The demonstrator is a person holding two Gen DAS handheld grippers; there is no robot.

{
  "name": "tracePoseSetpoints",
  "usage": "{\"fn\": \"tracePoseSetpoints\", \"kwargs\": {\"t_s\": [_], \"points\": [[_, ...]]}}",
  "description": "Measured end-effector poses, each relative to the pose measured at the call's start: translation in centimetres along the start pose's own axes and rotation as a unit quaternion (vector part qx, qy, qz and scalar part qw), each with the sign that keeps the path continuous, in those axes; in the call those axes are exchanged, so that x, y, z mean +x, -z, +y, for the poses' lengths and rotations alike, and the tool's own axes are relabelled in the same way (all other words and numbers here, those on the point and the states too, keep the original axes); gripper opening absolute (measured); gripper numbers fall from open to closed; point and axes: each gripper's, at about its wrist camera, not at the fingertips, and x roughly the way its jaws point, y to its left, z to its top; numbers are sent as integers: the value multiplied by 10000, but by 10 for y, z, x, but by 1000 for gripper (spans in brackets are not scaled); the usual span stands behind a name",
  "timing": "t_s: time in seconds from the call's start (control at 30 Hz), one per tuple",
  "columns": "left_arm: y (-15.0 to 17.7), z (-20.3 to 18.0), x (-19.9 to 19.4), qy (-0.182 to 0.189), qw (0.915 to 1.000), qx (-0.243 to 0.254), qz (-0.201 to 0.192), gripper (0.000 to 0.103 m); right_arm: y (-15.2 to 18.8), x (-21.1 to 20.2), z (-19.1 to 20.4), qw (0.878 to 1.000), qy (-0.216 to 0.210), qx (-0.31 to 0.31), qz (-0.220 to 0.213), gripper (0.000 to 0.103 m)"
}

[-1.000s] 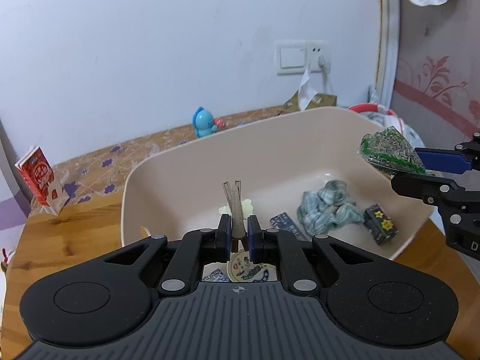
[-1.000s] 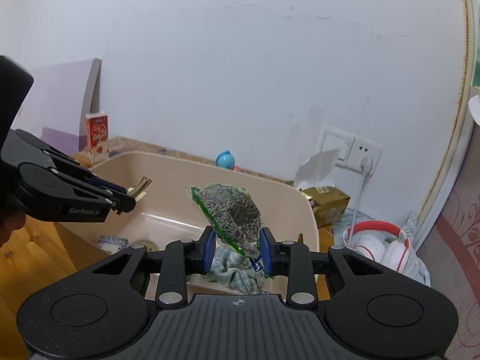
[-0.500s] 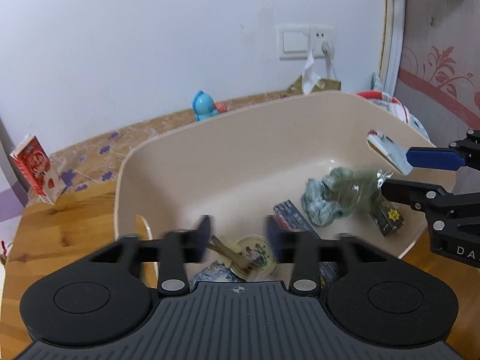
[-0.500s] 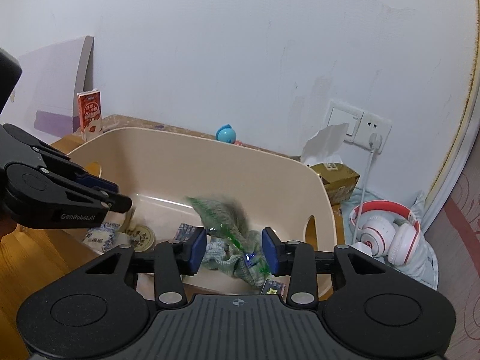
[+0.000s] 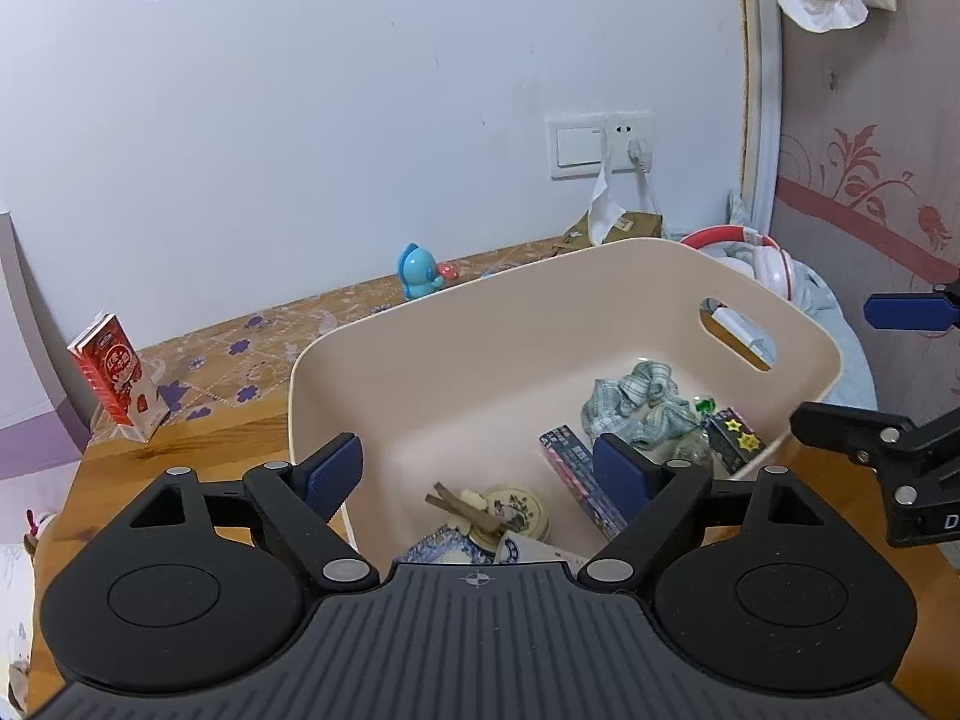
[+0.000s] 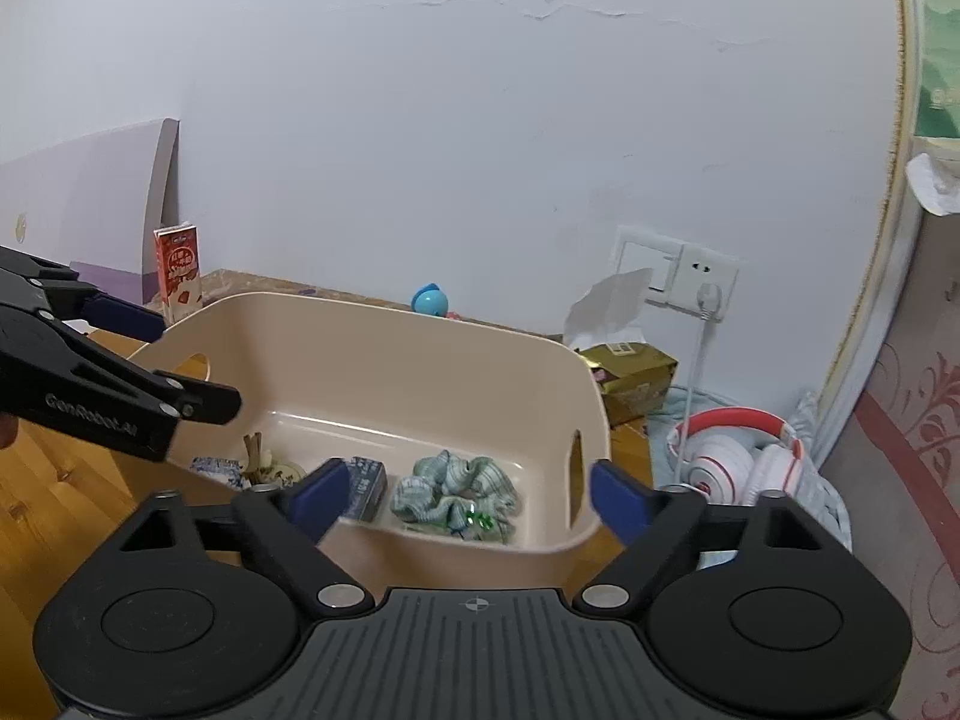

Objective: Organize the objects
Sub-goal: 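Open both grippers to drop the clip and mesh bag into the basket, then move both grippers back to the black box and tissue pack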

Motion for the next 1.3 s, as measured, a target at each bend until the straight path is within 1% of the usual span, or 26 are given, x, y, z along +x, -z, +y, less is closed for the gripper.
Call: {"fn": "tracePoseSetpoints", "kwargs": {"t_s": [0.37, 0.57, 0.7, 0.9, 1.17, 1.3], "points": [[26, -10, -34, 39, 9999, -46, -108, 88, 28, -29, 1, 9999, 37, -63, 84, 103], [43, -21, -48, 172, 9998, -46, -79, 89, 45, -36, 0, 9997, 16, -61, 251, 103], [56, -30, -49, 390, 9992, -57, 55, 89, 59, -39, 1, 9995, 31, -101, 314, 103], [80, -50, -37, 587, 9976, 34, 360, 89, 80, -35, 2, 9984, -6, -107, 561, 103], [102, -74, -20, 959, 9921, 219, 774, 89, 96, -31, 3, 9965, -79, -197, 809, 103], [108, -78, -10, 934, 9910, 223, 938, 89, 100, -28, 2, 9957, -136, -232, 886, 103]]}}
